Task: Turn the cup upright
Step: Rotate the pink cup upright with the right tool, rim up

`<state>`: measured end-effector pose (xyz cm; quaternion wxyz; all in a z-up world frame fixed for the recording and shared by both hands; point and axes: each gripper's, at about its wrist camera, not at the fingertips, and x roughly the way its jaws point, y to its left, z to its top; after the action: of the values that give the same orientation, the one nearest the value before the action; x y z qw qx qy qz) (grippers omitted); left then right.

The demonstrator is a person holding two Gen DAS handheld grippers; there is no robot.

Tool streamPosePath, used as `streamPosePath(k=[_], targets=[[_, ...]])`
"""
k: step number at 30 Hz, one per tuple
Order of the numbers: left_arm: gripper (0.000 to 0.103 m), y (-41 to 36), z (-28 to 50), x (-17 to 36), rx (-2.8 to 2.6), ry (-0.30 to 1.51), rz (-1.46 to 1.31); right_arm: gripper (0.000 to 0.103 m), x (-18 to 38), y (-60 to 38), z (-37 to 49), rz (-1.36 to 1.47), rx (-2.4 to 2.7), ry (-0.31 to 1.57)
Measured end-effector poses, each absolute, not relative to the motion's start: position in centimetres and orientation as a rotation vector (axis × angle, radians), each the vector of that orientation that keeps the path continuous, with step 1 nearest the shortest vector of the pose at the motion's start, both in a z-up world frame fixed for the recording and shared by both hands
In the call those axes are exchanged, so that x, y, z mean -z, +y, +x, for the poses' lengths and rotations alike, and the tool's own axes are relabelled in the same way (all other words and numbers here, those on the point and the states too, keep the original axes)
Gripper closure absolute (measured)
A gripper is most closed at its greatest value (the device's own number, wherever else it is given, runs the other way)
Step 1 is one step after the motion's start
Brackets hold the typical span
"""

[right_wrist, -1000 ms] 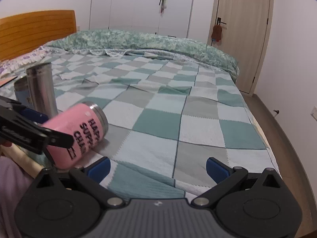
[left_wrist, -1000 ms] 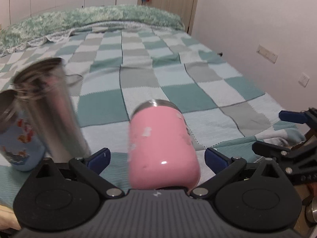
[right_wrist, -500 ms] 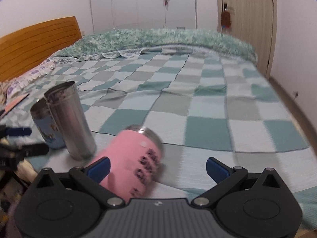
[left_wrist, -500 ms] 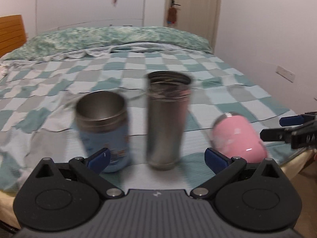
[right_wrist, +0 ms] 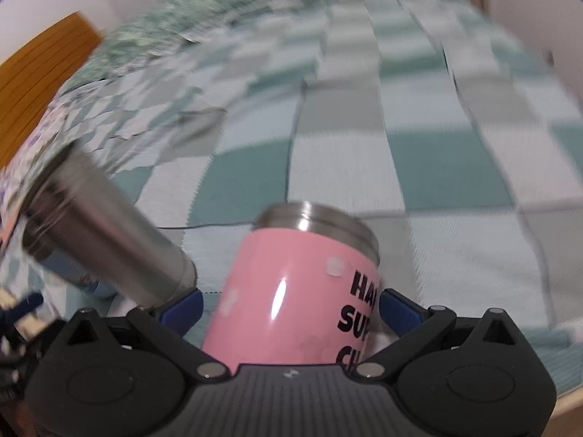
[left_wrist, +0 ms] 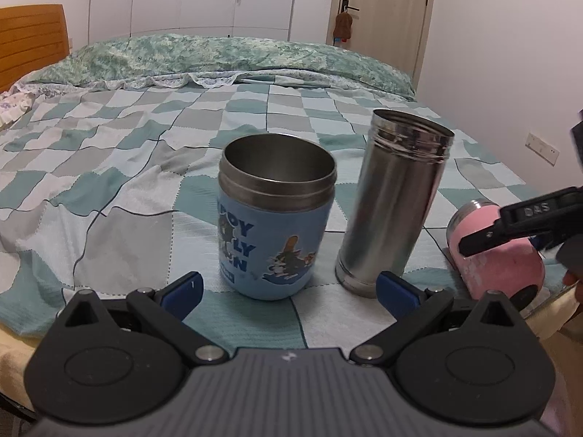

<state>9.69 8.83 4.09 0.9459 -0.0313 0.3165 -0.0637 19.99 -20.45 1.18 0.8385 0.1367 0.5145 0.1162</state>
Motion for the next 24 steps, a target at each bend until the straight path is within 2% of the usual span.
streamPosePath(k=[1,2,3,12,24], targets=[[0.0,8.9,9.7,-4.0,0.131,0.644,-0.067,0.002,-0.8,-20.7,20.3,0.319,-0.241,1.102],[0.0,9.0,9.8,-4.0,0.131,0.644,-0.07,0.013,-0.4,-20.9,20.4,0.349,-0.236,1.103],[0.0,9.1,9.8,-3.9,0.13,0.645,-0.071,0.015,-0.3,-21.1,20.4,0.368,-0.235,1.095],[0.0,9.5,9.9,-3.6,0.134,0.65,-0.083,0.016,-0.7,-22.3,18.5,0.441,-0.254,0.994],[0.0,9.2,8.8,-4.1,0.133,0.623,-0.114,0.018,-3.8,-21.0,13.0,0.258,-0.324,0.649]])
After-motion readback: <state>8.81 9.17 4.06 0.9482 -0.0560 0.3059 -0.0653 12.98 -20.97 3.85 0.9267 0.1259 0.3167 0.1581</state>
